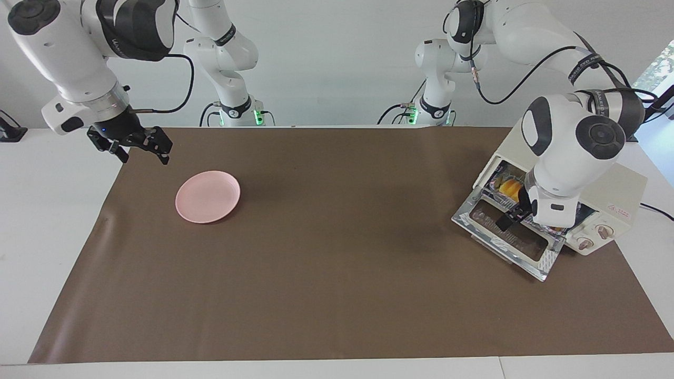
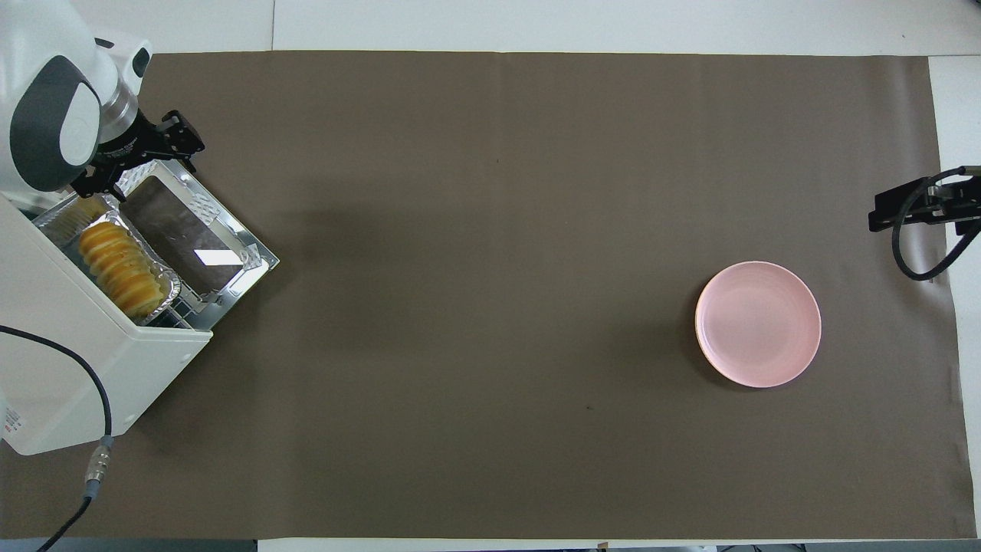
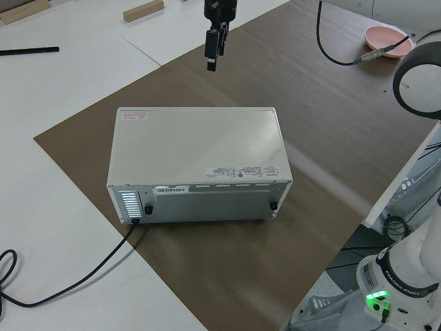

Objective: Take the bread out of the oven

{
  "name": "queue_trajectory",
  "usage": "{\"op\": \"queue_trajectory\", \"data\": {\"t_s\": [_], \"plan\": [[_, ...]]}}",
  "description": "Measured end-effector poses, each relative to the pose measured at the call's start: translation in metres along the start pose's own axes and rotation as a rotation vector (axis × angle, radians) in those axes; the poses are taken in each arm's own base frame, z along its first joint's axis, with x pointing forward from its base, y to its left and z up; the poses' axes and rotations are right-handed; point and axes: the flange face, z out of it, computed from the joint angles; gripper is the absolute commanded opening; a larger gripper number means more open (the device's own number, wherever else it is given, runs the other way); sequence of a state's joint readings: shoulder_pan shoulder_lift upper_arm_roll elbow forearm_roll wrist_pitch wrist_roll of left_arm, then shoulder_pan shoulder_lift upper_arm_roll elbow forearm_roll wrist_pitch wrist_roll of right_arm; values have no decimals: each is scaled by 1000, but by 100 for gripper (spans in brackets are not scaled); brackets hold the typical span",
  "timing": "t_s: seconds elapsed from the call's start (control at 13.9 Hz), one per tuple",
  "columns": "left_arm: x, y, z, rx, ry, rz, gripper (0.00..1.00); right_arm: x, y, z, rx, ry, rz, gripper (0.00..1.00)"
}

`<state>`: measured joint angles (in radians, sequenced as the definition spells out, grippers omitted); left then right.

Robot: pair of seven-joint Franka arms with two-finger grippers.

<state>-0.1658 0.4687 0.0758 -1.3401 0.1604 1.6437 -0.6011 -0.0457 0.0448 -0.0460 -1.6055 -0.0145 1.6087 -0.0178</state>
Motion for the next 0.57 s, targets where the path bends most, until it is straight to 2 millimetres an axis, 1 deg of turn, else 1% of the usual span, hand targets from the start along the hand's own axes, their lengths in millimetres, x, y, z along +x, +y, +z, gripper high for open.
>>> {"op": "queue_trajectory", "data": {"t_s": [0.14, 0.36, 0.57], "plan": [[-3, 1, 17, 29, 4, -49, 100, 0, 0, 0, 0, 0, 0, 100], [-13, 8, 36, 114, 23, -39, 100, 0, 0, 0, 0, 0, 0, 100], [-13, 7, 45, 135, 22, -44, 100, 0, 0, 0, 0, 0, 0, 100]]}}
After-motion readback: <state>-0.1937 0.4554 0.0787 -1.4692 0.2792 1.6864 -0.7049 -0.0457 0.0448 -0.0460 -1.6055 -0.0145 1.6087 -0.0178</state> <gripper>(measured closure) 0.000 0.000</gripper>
